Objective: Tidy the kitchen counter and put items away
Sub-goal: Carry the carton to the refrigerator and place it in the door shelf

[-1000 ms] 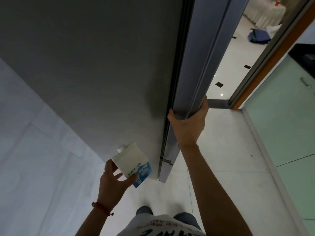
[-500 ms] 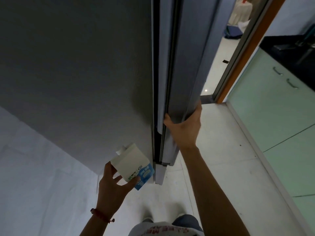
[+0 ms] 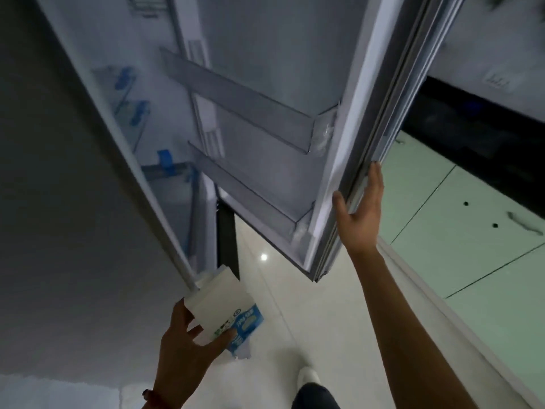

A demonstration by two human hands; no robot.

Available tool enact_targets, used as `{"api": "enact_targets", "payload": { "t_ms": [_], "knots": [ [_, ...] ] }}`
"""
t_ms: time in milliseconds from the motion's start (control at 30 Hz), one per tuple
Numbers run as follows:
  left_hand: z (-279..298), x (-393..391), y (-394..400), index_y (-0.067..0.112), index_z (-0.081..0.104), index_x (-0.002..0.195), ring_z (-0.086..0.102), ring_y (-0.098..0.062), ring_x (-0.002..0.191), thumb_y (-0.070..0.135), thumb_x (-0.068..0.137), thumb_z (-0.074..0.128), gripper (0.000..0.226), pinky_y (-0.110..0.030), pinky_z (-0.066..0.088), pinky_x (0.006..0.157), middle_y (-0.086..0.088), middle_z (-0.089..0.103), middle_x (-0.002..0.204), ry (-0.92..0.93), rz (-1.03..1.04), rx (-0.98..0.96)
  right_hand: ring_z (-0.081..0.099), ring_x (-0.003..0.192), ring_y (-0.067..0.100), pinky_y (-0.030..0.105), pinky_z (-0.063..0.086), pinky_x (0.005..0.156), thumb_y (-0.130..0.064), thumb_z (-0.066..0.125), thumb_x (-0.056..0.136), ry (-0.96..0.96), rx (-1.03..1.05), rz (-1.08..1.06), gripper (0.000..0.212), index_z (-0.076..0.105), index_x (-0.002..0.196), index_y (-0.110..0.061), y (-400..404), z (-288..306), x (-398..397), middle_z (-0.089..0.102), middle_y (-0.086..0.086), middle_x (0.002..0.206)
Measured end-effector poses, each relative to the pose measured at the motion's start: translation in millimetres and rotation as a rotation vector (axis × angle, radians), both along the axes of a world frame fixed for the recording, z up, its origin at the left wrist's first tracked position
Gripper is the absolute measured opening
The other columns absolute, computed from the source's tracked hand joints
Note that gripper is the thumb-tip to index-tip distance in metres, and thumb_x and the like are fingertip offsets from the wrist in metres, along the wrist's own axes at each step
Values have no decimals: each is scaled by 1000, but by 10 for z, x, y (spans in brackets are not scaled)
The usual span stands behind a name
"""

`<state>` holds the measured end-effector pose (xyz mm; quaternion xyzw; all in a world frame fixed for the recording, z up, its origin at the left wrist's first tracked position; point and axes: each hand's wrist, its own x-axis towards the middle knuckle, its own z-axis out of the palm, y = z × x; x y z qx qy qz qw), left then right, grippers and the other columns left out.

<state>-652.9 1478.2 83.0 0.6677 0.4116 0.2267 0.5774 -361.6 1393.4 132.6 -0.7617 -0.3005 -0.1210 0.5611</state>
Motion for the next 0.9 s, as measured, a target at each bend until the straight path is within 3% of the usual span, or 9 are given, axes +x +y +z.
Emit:
{"api": "enact_targets", "payload": {
  "t_ms": [67,200,267,333,400,533,600,700,900],
  "knots": [
    [69,292,46,42,38,87,62,-18,96,38,25,90,81,-39,53,84,16,53,90,-14,-24,26,23,140,18,1,15,107,-37,51,81,51,49,-16,77,17,145,-7,39,46,294,23,10,153],
    [194,975,203,62,43,85,56,23,79,82,5,63,84,-21,49,75,22,62,84,-87,-5,81,30,138,20,37,27,116,-26,54,82,125,143,-62,73,19,145,-13,162,65,967,28,6,151],
    [267,1328,267,61,44,90,58,19,81,79,13,69,83,-13,54,67,17,65,87,-171,-6,108,31,138,21,31,27,115,-24,54,81,169,192,-60,73,20,145,-13,257,57,1273,29,6,151],
    [271,1672,356,37,47,104,64,1,91,51,31,86,85,-8,53,64,6,63,96,-227,7,128,31,138,20,21,27,113,-24,53,80,184,229,-62,73,20,144,-12,349,50,1568,29,7,151],
    [289,2020,474,14,48,113,63,-18,99,29,44,88,81,-7,52,62,2,60,103,-279,47,182,31,138,20,32,28,115,-25,54,80,193,234,-60,73,21,144,-13,430,38,1865,30,6,151],
    [415,2557,699,36,47,111,62,-1,100,68,34,77,88,-17,55,74,20,64,104,-356,139,186,33,137,21,43,29,115,-27,54,81,203,214,-20,73,21,144,-14,547,23,2364,32,5,150],
    [497,2799,783,24,48,115,62,1,100,71,36,74,95,-16,55,74,17,63,107,-370,143,244,34,136,22,44,29,114,-26,55,81,201,206,8,73,21,144,-14,600,48,2570,33,6,149],
    [633,3120,911,6,46,117,62,3,100,61,39,79,101,-13,54,74,12,62,108,-421,116,289,35,136,21,41,30,114,-27,55,80,228,200,27,72,22,143,-17,680,83,2799,34,5,149],
    [691,3712,1372,40,44,111,54,-1,107,35,48,79,73,-19,52,86,18,54,114,-379,-91,438,41,131,22,31,32,108,-24,56,81,232,215,19,68,25,142,-18,870,116,3119,41,6,144]
  ]
}}
